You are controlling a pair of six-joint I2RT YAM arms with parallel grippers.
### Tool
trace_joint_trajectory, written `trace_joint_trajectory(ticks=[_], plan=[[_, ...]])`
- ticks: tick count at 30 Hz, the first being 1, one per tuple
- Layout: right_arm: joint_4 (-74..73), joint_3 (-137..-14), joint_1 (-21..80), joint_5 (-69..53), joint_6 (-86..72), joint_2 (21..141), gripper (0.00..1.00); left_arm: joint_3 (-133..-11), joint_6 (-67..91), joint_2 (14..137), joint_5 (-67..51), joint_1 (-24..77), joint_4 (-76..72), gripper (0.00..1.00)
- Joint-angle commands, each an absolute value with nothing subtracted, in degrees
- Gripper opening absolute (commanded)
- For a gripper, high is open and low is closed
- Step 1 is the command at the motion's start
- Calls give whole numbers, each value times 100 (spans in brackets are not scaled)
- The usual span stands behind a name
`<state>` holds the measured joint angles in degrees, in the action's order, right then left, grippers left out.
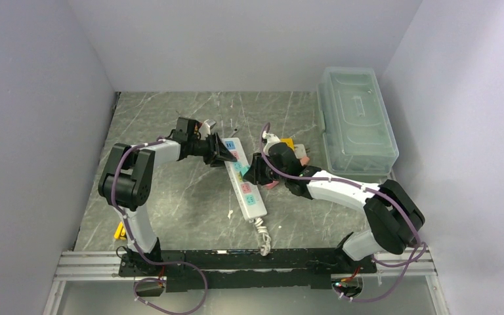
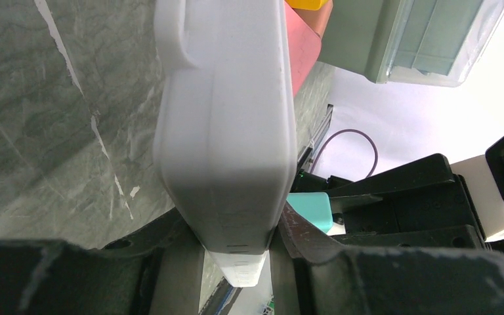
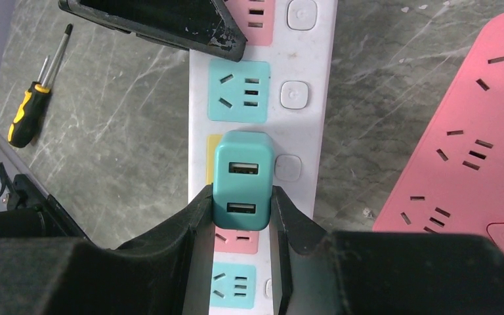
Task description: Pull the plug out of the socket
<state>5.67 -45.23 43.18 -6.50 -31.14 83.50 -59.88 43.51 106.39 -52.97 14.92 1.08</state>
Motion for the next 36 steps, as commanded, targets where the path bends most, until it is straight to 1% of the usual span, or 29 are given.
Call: trace_joint_trajectory(ticks=[1,11,15,19,25,30,36], plan=[[1005,-4621,4376,-334,-2979,8253,0,-5937,4375,10648,-5571,1582,-143,0],[554,-4938,5056,657,-2678,8419,0,-5973,4265,10668,-5441,1582,-9,0],[444,-5019,5089,738,-2719,8508,0,-5968,4252,10675,-5445,1582,-9,0],[557,-4927,5008,452,-2794,8415,0,-5985,4187,10670,-5414,1582,125,0],[1121,-4494,4415,-629,-3174,8137,0,-5891,4225,10623,-5525,1582,-178,0],[1323,-4366,4158,-1251,-3322,8185,0,-5868,4211,10567,-5571,1591,-267,0],[1294,-4364,4100,-1224,-3324,8157,0,-5886,4200,10580,-5556,1592,-221,0]])
